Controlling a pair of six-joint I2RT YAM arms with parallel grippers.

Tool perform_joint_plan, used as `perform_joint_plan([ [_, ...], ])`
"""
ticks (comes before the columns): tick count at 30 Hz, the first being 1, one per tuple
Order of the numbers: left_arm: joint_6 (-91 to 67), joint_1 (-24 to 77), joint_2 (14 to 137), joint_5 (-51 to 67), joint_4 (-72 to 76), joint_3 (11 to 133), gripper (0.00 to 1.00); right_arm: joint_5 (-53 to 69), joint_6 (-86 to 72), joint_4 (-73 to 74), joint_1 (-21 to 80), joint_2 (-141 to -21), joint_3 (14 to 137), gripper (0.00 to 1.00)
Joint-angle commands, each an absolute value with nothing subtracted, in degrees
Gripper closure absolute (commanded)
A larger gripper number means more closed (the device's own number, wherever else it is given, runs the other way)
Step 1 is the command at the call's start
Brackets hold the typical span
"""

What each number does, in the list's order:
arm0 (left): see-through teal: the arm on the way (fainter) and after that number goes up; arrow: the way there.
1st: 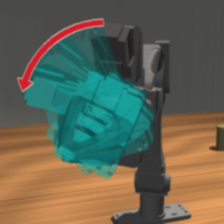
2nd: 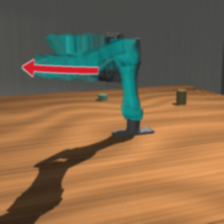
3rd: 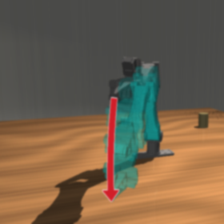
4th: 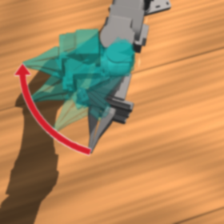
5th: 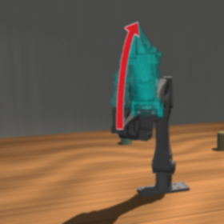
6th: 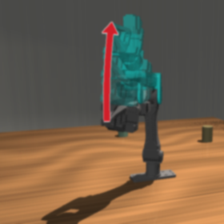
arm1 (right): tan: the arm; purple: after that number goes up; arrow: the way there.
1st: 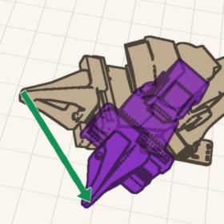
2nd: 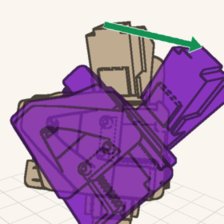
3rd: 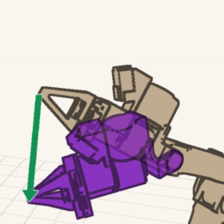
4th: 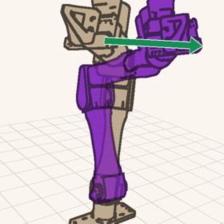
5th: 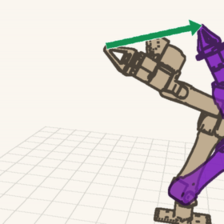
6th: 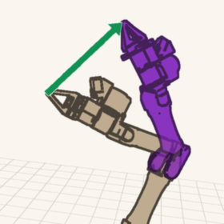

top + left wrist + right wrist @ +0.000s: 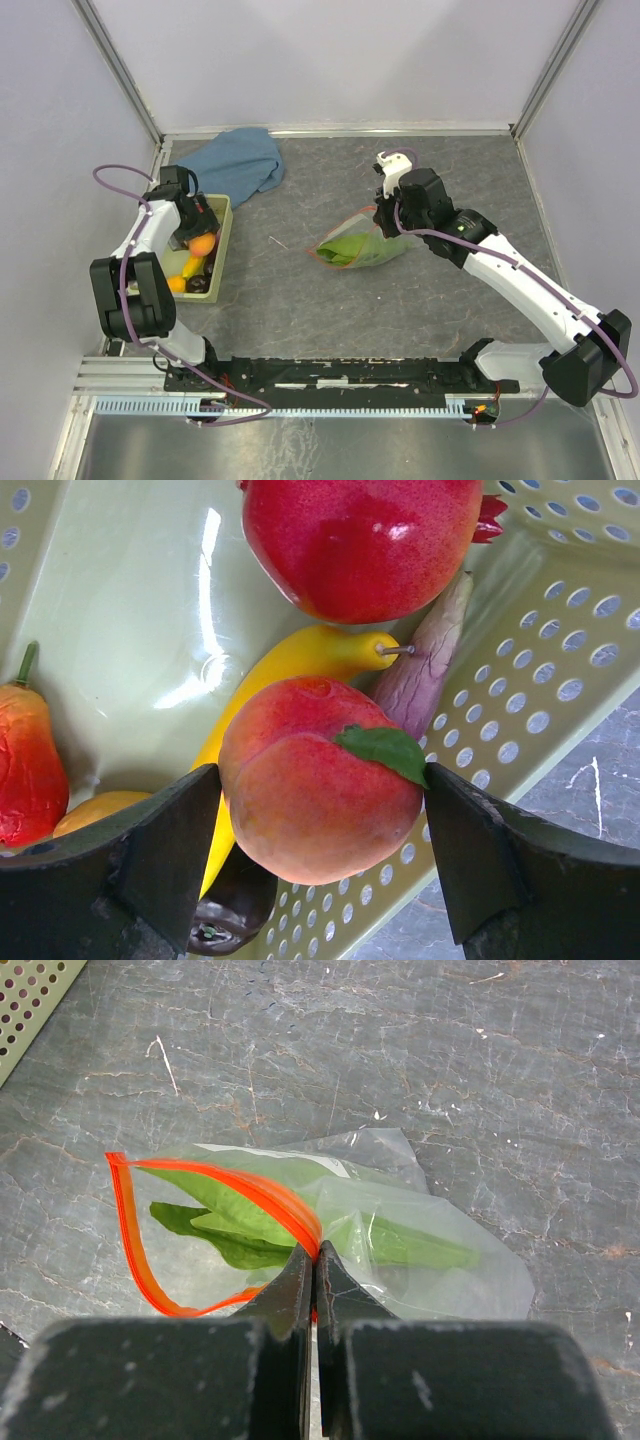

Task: Place the food in the zip-top bag and seal the zipper
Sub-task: Pick up the fake fruit from the bin.

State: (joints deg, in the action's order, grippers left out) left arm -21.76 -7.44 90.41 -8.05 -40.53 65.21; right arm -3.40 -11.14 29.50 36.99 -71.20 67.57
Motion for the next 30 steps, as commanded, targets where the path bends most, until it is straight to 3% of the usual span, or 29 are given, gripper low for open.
perform_joint_plan([
  [1,-19.9,-7.9,90.4,-5.8,-38.6,64.9,0.13,-3.1,-11.9,26.4,36.9,-70.0,67.6,0.98],
  [8,-20.0,-7.9,92.1,-4.1,-38.8,65.1,0.09,-2.9,-11.9,26.6,37.0,-70.5,67.9,0.98],
  [19,-20.6,-7.9,85.6,-3.5,-38.9,64.2,0.39,-2.8,-12.0,27.4,37.0,-70.7,68.5,0.98],
  [30,-24.3,-4.6,67.7,11.3,-37.8,61.5,0.43,-3.6,-12.1,29.5,36.9,-71.9,70.4,0.98],
])
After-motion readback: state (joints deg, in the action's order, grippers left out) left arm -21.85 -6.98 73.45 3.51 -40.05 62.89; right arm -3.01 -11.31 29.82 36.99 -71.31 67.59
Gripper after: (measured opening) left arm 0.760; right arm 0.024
